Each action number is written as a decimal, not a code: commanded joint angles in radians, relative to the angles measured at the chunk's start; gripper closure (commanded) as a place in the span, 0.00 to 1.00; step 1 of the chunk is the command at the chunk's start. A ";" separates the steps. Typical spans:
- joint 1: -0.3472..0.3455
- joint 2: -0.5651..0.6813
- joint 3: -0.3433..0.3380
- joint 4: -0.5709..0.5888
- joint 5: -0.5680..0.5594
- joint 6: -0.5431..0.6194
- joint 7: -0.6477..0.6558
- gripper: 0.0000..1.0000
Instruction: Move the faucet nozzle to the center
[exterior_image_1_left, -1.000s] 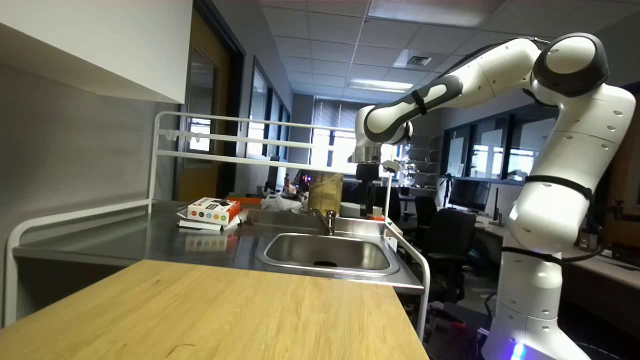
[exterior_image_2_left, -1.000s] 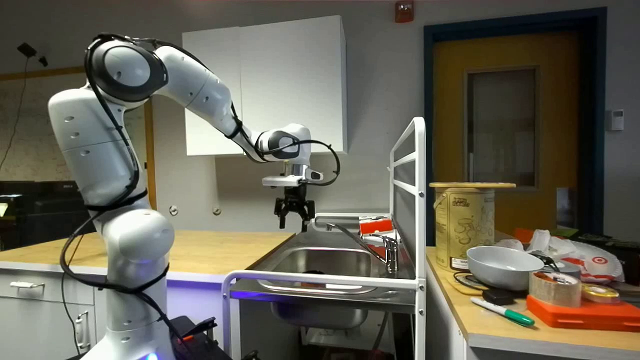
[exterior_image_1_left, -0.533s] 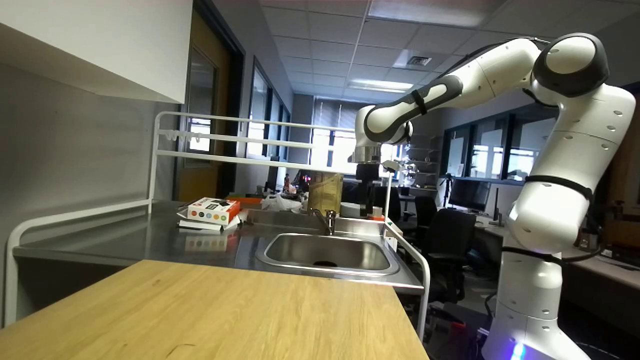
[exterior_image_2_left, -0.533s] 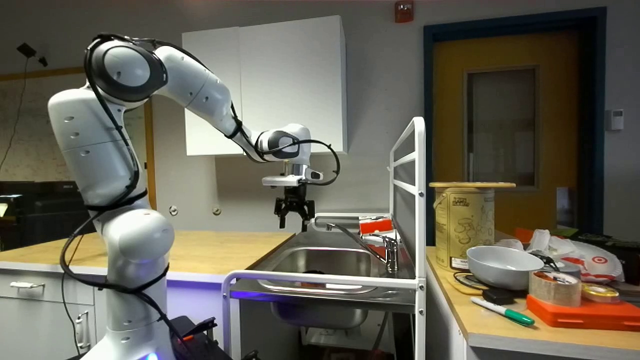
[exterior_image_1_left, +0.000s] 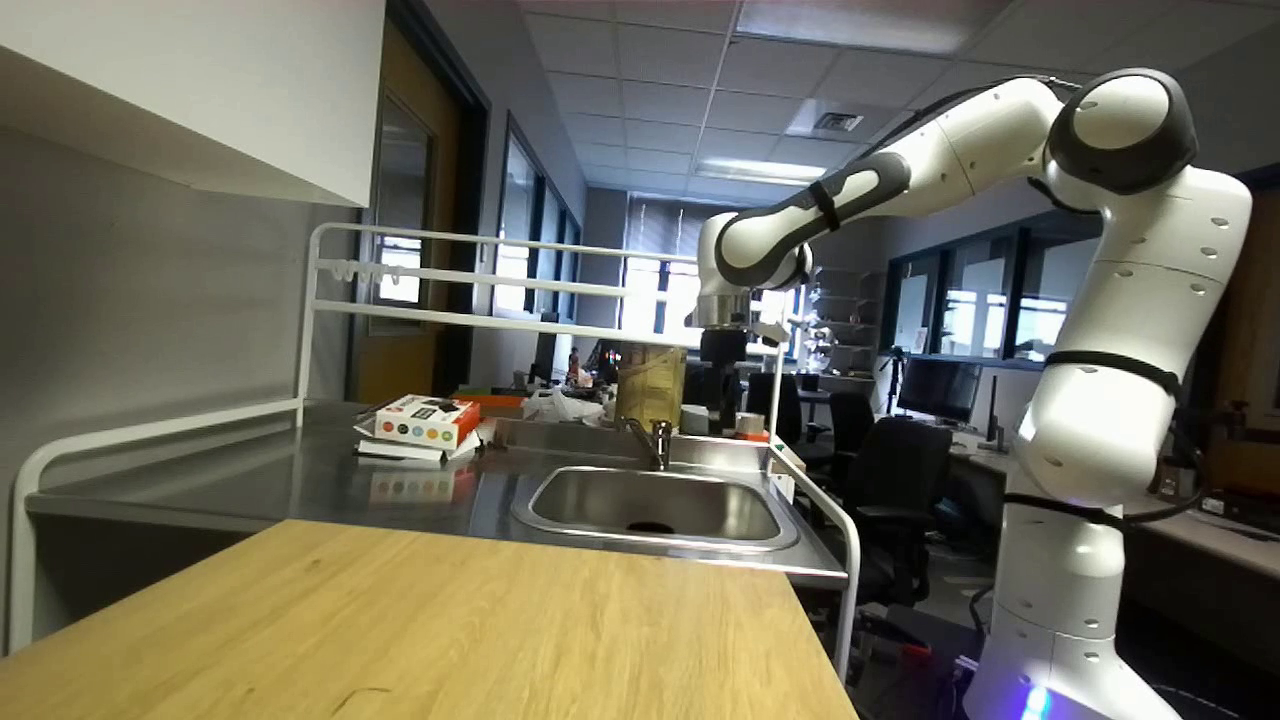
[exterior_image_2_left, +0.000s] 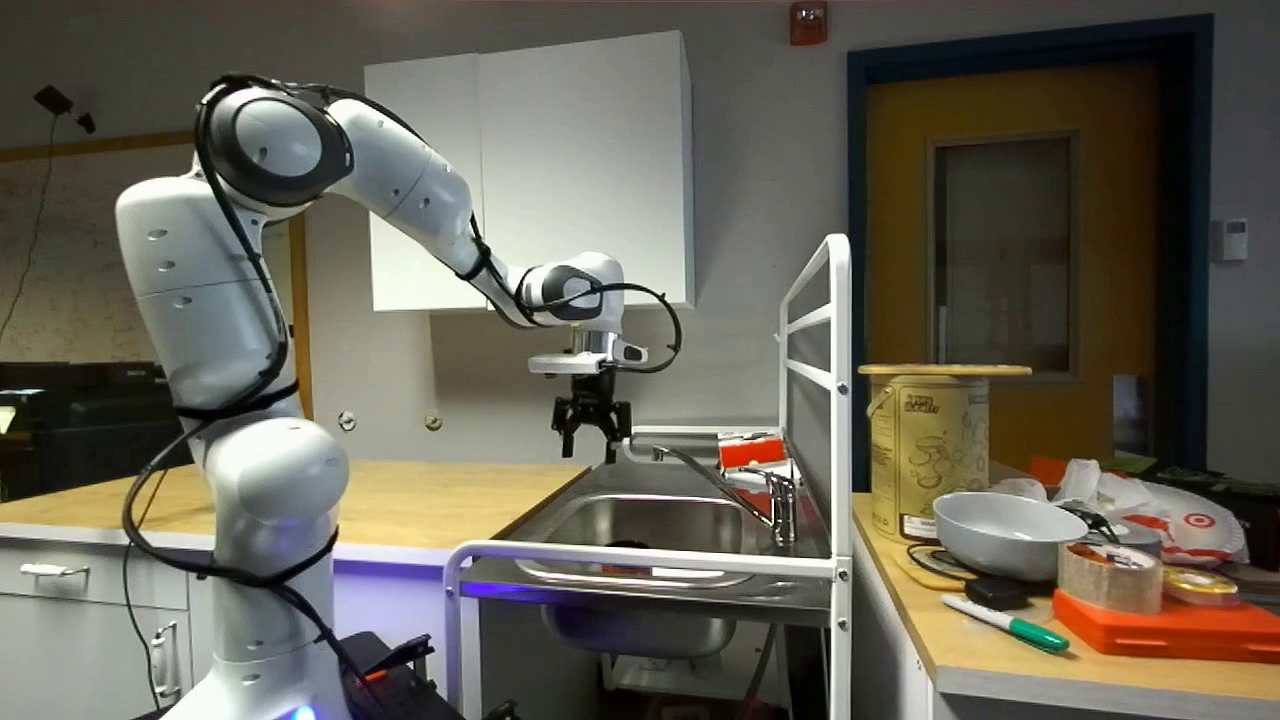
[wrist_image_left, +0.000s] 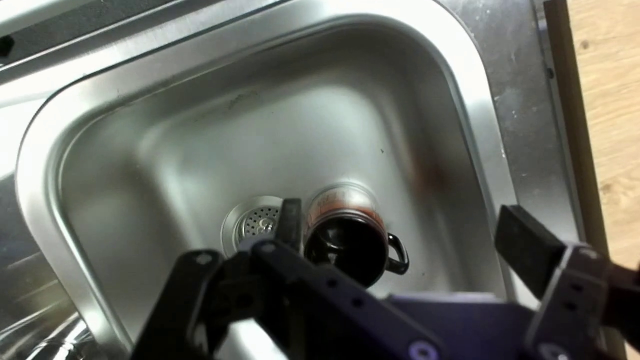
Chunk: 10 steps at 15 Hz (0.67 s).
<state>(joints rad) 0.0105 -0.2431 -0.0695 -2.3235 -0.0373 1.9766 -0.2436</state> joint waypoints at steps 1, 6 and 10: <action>0.007 0.120 0.044 0.161 0.011 -0.043 0.117 0.00; 0.004 0.321 0.069 0.422 0.069 -0.087 0.375 0.00; -0.002 0.473 0.053 0.615 0.105 -0.095 0.557 0.00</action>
<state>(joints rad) 0.0169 0.1030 -0.0078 -1.8869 0.0323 1.9358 0.1977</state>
